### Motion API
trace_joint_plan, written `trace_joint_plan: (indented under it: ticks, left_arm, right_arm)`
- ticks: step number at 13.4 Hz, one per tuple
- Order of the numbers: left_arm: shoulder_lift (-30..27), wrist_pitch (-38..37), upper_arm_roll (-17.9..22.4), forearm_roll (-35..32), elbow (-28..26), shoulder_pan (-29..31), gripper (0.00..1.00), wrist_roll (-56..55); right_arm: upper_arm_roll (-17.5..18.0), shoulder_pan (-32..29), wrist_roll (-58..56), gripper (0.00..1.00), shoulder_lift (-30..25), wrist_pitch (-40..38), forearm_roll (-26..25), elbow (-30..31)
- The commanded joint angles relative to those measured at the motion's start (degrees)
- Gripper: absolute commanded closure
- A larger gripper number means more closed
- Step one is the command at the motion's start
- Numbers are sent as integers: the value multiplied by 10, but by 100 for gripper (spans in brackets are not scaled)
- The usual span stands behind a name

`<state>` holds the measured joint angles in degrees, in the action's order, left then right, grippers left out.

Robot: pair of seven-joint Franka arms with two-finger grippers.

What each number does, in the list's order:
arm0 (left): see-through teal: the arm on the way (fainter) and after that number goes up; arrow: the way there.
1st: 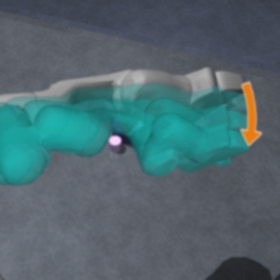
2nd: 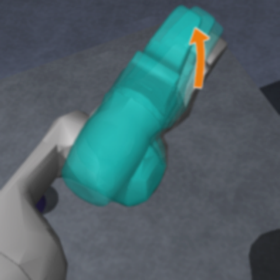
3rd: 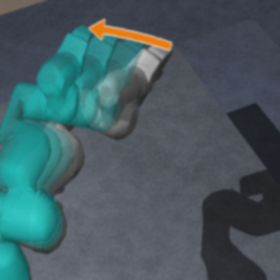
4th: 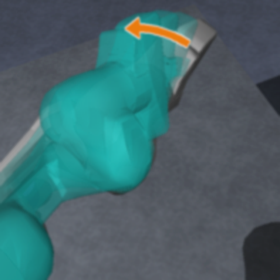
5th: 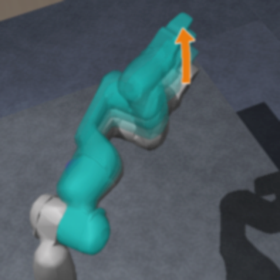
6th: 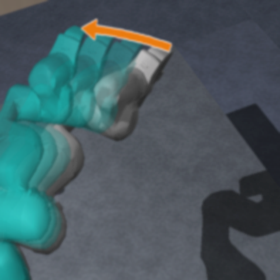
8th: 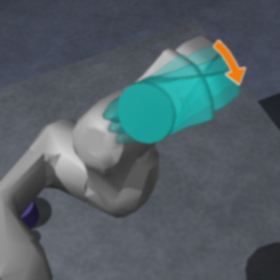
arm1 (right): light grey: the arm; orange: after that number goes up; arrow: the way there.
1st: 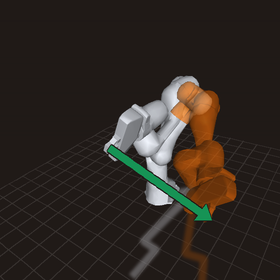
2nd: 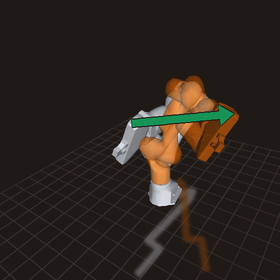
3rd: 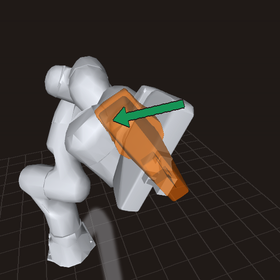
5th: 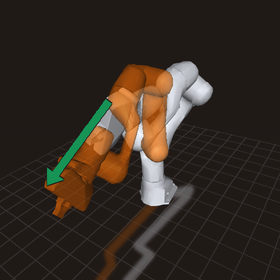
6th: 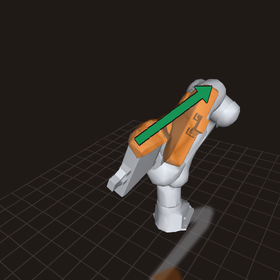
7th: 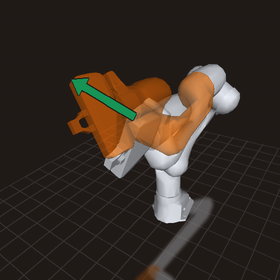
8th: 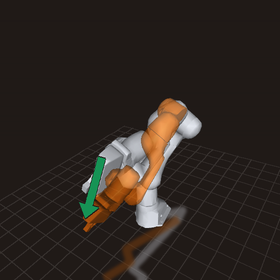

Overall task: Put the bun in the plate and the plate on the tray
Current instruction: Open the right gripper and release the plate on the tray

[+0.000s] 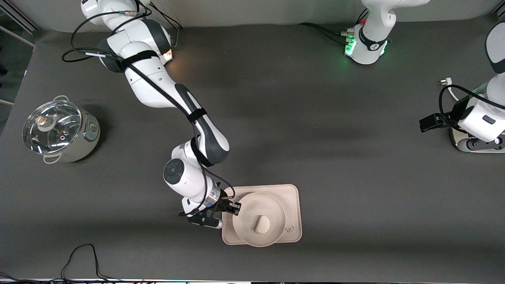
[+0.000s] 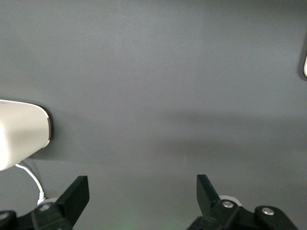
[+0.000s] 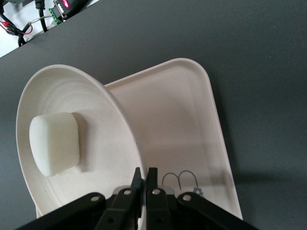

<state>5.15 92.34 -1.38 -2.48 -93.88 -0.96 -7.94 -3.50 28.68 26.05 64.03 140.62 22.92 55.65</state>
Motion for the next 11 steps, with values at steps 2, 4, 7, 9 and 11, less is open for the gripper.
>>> trace_joint_plan:
  ticks: [2,4,7,9,11]
  left_arm:
    - [1,-22,9,-3,5,-11,0,12]
    - [3,-24,11,-3,4,-3,0,13]
    - [5,-30,11,-3,3,11,0,39]
    - [5,-31,9,-3,3,7,0,31]
    - [2,-31,8,-3,3,7,0,35]
  right_arm:
    - [3,0,-18,69,20,4,9,-29]
    - [3,0,-18,53,19,3,9,-26]
    - [-2,0,-19,0,2,-21,6,-26]
    - [-23,-7,-20,0,-36,-139,-3,-26]
    - [-28,-40,-21,0,-80,-232,-3,-25]
